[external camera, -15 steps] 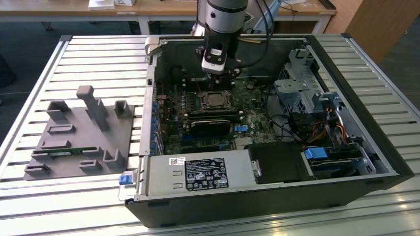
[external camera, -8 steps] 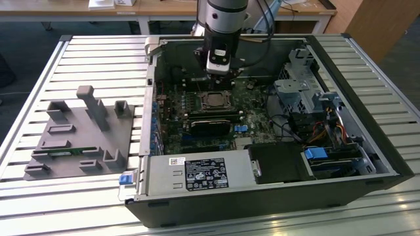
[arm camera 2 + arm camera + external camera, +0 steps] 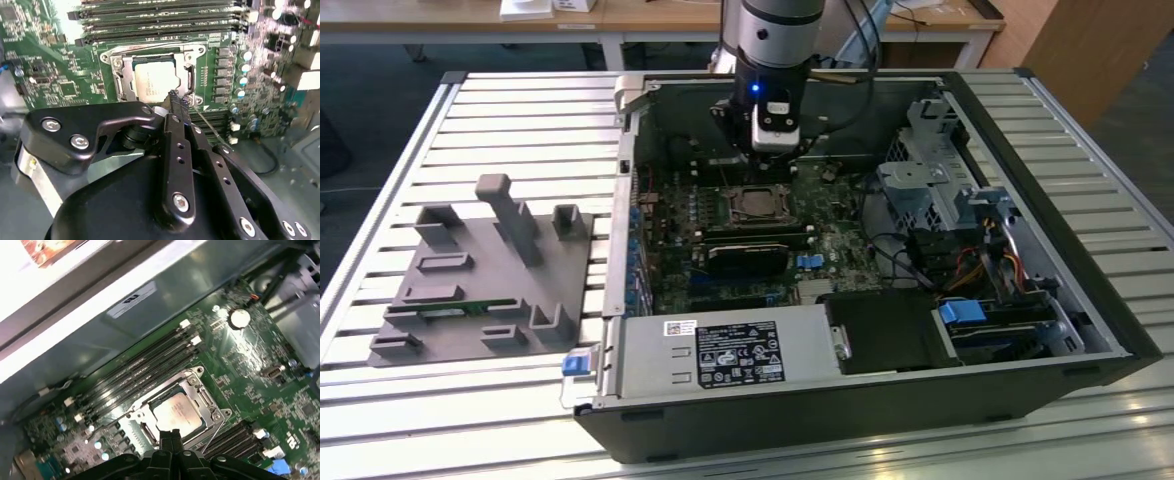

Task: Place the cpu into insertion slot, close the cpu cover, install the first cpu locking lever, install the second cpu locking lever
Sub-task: 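Install the first cpu locking lever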

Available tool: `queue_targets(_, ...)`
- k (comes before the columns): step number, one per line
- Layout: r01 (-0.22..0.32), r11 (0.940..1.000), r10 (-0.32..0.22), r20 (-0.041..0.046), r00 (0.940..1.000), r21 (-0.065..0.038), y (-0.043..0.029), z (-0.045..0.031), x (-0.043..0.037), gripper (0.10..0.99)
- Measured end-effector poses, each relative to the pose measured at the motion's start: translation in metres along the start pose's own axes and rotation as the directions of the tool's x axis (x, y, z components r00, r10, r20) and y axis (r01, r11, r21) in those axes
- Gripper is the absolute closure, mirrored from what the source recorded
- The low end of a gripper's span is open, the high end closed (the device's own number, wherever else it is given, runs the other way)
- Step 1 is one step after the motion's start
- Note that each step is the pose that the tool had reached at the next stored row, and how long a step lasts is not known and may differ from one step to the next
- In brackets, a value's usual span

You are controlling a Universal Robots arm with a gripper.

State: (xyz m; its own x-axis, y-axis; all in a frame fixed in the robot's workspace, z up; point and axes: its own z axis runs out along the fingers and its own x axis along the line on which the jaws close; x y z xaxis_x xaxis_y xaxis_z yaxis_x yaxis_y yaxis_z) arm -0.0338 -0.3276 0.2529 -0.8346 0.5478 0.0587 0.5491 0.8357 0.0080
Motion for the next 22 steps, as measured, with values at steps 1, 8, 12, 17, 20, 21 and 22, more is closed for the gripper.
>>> queue_targets(1,0.017,0.9999,-0.017,0.0001,0.9999,0.001,0.0000,0.0000,0.0000,0.980)
queue_targets(8,0.116,0.9933,-0.116,0.0002,0.9933,0.006,0.0000,0.0000,0.0000,0.980)
queue_targets(12,0.152,0.9883,-0.152,0.0020,0.9883,0.007,0.0000,0.0000,0.0001,0.980)
queue_targets(17,0.173,0.9849,-0.173,0.0214,0.9847,-0.002,-0.0004,0.0004,0.0006,0.980)
queue_targets(20,0.199,0.9799,-0.199,0.0267,0.9796,-0.004,-0.0003,0.0005,0.0005,0.980)
queue_targets(21,0.213,0.9771,-0.213,0.0269,0.9768,-0.004,-0.0003,0.0005,0.0005,0.980)
queue_targets(22,0.228,0.9736,-0.228,0.0269,0.9732,-0.004,-0.0004,0.0005,0.0005,0.980)
